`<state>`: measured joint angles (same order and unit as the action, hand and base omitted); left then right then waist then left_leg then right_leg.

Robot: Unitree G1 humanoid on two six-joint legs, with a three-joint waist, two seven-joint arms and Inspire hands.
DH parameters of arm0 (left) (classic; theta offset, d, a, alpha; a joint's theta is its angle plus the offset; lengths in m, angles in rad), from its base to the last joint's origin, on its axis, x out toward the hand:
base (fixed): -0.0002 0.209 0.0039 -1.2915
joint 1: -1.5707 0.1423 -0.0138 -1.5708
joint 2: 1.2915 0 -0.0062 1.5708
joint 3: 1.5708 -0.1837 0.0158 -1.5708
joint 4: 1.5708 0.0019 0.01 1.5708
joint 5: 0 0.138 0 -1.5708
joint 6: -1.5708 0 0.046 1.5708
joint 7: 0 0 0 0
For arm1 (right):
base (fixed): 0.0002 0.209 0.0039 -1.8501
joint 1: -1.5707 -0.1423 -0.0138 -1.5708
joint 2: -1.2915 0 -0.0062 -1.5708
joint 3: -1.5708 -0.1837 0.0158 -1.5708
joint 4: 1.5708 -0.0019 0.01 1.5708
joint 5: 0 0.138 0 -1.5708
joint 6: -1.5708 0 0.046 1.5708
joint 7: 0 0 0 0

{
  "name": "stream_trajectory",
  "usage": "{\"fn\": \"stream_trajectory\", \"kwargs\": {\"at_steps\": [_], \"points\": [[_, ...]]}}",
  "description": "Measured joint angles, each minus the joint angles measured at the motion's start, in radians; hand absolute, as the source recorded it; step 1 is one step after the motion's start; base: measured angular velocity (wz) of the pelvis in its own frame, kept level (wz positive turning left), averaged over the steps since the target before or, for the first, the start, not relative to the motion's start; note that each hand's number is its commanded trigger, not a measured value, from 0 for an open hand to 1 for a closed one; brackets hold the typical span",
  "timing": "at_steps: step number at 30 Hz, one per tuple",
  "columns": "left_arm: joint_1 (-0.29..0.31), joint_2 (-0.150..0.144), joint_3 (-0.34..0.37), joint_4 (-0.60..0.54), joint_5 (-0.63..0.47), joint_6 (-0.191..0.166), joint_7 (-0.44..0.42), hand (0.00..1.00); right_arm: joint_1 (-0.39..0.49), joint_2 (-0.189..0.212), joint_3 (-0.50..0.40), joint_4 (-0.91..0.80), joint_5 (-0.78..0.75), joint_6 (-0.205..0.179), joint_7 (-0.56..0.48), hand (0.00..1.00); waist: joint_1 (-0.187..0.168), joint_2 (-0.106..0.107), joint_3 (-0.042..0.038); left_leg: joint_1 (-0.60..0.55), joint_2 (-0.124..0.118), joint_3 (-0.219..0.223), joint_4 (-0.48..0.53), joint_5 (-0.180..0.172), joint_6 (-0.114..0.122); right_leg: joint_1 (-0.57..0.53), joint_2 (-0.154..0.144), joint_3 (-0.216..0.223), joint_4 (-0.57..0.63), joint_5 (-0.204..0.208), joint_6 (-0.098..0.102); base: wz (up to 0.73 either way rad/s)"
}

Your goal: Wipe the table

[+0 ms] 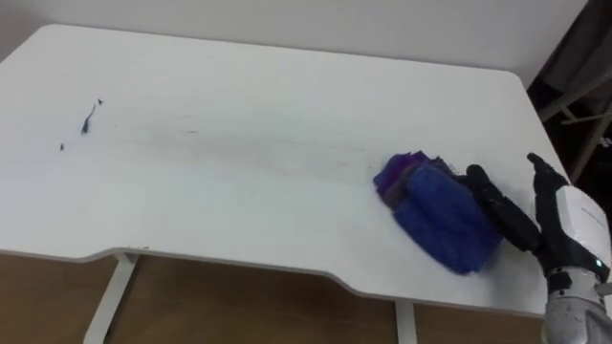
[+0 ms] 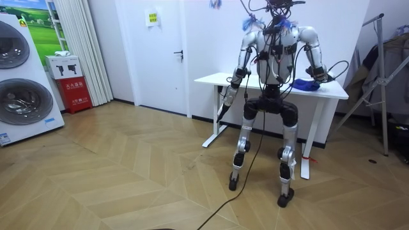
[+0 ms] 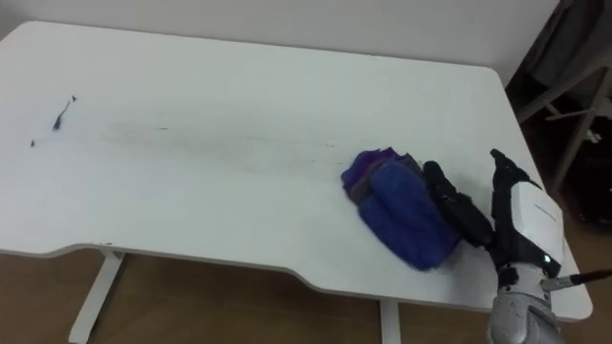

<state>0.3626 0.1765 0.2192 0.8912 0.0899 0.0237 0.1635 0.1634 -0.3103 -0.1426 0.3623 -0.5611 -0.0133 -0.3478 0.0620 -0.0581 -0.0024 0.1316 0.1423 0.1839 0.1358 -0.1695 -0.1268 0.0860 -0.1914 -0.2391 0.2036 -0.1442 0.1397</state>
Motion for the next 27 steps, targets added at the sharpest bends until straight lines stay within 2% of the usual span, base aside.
{"fn": "stream_trajectory", "kwargs": {"at_steps": [4,9,13,19,24,27], "points": [[0.025,0.001,0.03,-0.01,0.002,0.005,0.013,0.0,0.002,0.0,-0.115,0.121,0.102,-0.003,-0.068,0.0,-0.03,0.002,-0.0009,0.005,0.0,-0.003,0.0,0.0,0.0,0.007,0.0,-0.002,-0.001,0.0,0.0,0.0],[0.02,0.0,0.058,-0.001,0.003,0.006,0.03,0.0,0.008,0.0,-0.21,0.274,0.286,-0.007,-0.12,0.0,-0.047,-0.003,0.002,0.021,0.001,0.007,-0.001,0.0,0.0,0.015,0.0,0.01,-0.002,0.0,0.0,-0.06],[0.025,0.0,0.068,0.005,0.01,0.009,0.03,0.0,0.024,-0.001,-0.286,0.36,0.403,-0.01,-0.15,0.0,-0.081,-0.001,0.0013,0.02,0.001,0.007,0.0,-0.001,-0.001,0.014,0.0,0.012,-0.002,0.0,0.0,-0.01],[0.024,-0.001,0.13,-0.006,0.007,0.01,0.032,0.0,0.036,-0.001,-0.324,0.519,0.616,-0.017,-0.164,0.0,-0.098,-0.006,-0.005,0.003,0.001,0.006,0.005,-0.002,0.0,-0.003,0.0,0.017,0.002,0.001,-0.002,-0.01],[0.024,-0.001,0.133,-0.004,0.002,0.01,0.036,0.0,0.039,0.007,-0.358,0.612,0.672,-0.016,-0.165,0.0,-0.108,-0.002,-0.0039,0.004,0.001,0.007,0.005,-0.006,0.0,-0.002,0.0,0.016,0.001,0.001,-0.002,0.0],[0.021,-0.001,0.128,0.014,0.001,0.009,0.034,0.0,0.044,0.01,-0.344,0.674,0.686,-0.02,-0.163,0.0,-0.109,0.001,-0.0022,0.004,0.001,0.006,0.009,-0.009,0.0,0.0,0.0,0.016,0.002,0.001,-0.002,0.0]]}}
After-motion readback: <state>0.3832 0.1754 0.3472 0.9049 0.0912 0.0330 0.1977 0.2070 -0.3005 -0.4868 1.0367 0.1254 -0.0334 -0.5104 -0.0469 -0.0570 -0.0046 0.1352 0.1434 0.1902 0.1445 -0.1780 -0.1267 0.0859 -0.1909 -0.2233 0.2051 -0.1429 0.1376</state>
